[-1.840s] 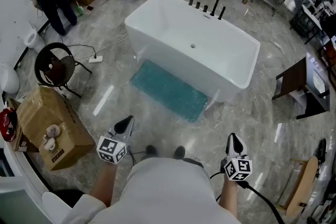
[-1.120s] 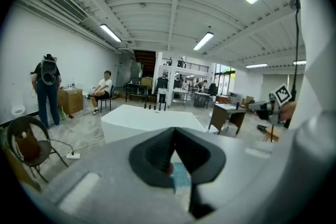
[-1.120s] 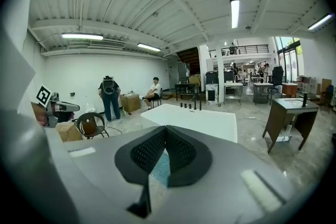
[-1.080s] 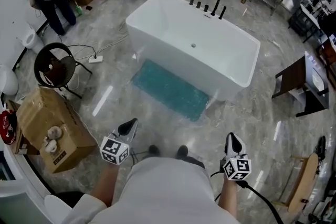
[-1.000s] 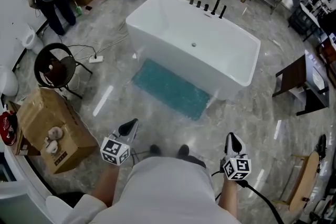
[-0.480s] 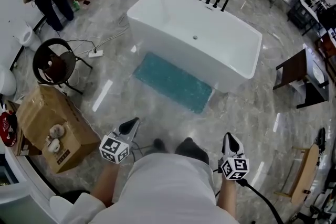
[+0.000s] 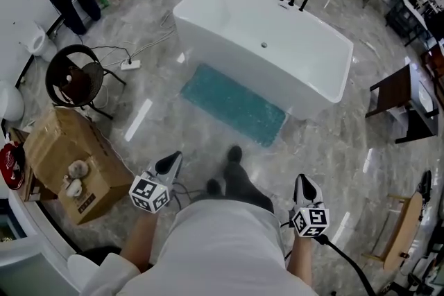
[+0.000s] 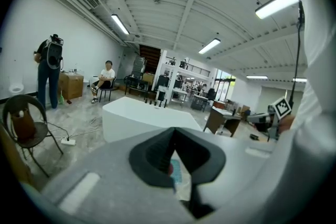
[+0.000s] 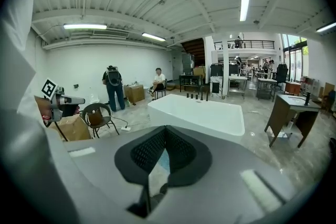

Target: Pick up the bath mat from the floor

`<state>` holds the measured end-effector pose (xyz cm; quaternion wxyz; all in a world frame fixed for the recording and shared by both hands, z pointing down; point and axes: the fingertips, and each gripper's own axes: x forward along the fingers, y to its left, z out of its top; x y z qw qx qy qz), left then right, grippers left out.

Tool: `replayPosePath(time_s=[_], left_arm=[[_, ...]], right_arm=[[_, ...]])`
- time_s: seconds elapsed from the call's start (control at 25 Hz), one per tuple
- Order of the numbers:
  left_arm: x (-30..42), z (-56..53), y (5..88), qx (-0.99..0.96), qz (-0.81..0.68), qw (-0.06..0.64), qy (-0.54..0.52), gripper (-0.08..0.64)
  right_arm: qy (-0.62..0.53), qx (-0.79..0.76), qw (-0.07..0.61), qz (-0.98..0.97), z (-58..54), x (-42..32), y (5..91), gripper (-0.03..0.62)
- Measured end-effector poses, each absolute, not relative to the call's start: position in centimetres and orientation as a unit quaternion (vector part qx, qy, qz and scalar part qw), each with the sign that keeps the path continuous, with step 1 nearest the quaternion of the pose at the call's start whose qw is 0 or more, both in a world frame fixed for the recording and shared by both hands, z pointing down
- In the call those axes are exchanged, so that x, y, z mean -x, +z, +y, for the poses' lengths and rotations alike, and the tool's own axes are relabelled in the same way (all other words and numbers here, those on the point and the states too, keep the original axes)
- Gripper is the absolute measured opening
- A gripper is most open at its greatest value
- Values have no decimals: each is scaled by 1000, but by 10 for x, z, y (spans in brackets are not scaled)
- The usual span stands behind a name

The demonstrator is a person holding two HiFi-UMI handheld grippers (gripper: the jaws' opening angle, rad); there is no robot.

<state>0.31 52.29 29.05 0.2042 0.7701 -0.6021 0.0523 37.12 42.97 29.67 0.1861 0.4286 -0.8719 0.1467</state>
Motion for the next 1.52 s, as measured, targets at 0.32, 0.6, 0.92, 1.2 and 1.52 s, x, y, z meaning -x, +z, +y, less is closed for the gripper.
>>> replayPosePath(time_s=[0.32, 0.6, 0.92, 1.2, 1.52], left_arm=[[15, 491, 293, -762, -611, 202, 71, 0], [35, 448, 290, -754, -620, 201, 82, 0], [49, 389, 292, -740, -631, 214, 92, 2], [58, 338, 284, -721, -652, 218, 92, 0], [61, 282, 278, -712, -662, 211, 101, 0]], right_arm=[[147, -413, 168, -883, 376, -342, 296, 5], [154, -379, 163, -898, 324, -306, 303, 5], [156, -352, 171, -907, 252, -281, 310, 5], [157, -330, 176, -914, 187, -269, 311, 5], [168, -296, 158, -927, 116, -248, 324, 5]])
